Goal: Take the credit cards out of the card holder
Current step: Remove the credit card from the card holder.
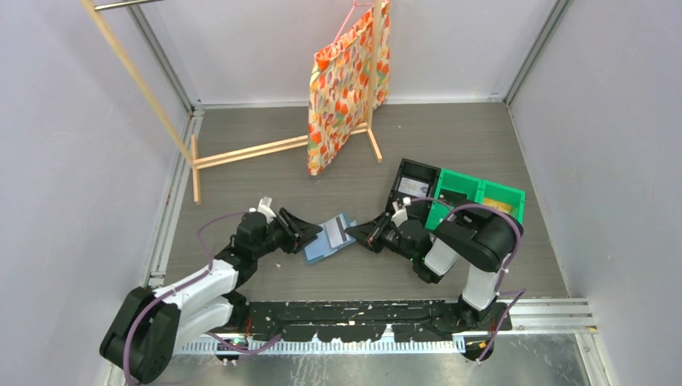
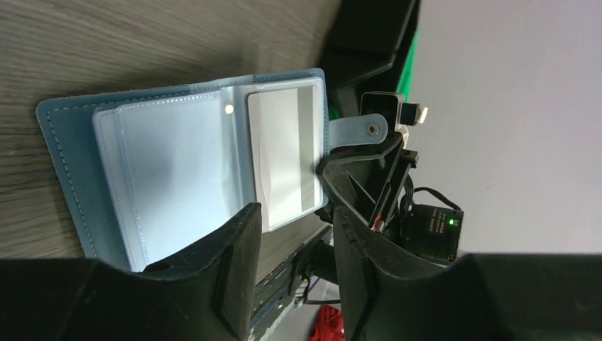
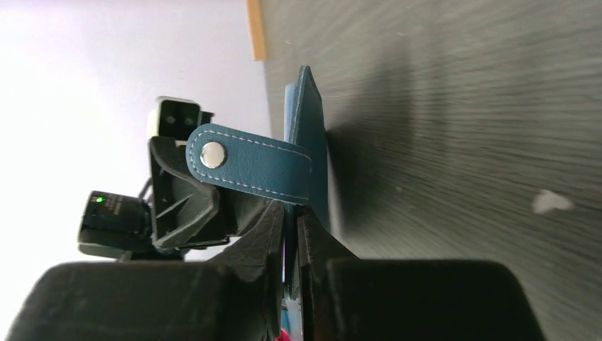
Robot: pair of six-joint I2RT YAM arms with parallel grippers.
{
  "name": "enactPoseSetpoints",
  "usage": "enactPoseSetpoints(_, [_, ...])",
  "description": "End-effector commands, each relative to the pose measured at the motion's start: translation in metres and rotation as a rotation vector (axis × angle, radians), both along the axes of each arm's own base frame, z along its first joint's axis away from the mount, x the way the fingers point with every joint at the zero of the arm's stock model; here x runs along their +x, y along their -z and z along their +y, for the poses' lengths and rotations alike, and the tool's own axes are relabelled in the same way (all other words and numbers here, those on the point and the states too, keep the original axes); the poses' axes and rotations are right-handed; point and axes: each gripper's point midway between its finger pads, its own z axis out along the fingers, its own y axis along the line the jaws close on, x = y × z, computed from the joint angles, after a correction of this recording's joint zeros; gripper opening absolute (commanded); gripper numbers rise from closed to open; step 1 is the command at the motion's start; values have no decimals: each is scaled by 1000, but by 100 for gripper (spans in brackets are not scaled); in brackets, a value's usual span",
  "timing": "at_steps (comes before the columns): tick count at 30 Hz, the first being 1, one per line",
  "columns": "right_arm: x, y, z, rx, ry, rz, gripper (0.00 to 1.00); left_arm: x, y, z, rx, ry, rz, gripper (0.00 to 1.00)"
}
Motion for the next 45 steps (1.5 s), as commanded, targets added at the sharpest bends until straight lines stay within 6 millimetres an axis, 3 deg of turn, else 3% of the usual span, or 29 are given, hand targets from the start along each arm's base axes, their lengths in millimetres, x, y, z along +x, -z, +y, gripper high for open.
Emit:
enactPoseSetpoints(1, [0,6,7,-10,-11,-38,1,1,-6,-8,-2,58,-60,44])
enactPoseSetpoints(3, [-4,19,6,-38,-8,-12,1,1,0,-8,18,65,-39,45])
enactPoseSetpoints(8, [-13,42,-13,-106,44,34,39,-2,17,-5,76,72,18,45])
enactPoseSetpoints(11, [-20,47,-23,-135,51,41,43,-3,22,-5,93,77,36,45])
enactPoseSetpoints(20, [-32,46,-39,-309,52,-8,41,0,13,-18,72,117,9,44])
enactPoseSetpoints(23, [-29,25,-39,-433,63,-94,40,0,13,-24,84,136,5,44])
enactPoseSetpoints(26, [-23,-11,-41,-480,81,-190,40,2,19,-27,98,138,19,44])
enactPoseSetpoints(29, [-19,-25,-35,-528,52,-224,39,6,26,-28,108,135,28,43])
enactPoseSetpoints(31, [-18,-26,-22,-534,0,-219,34,9,30,-29,118,131,32,42])
enactPoseSetpoints(35, [-19,-13,-3,-518,-55,-176,14,10,40,-31,131,140,53,41])
enactPoseSetpoints(45, [-4,12,-4,-604,-74,-116,11,8,55,-22,220,148,73,40])
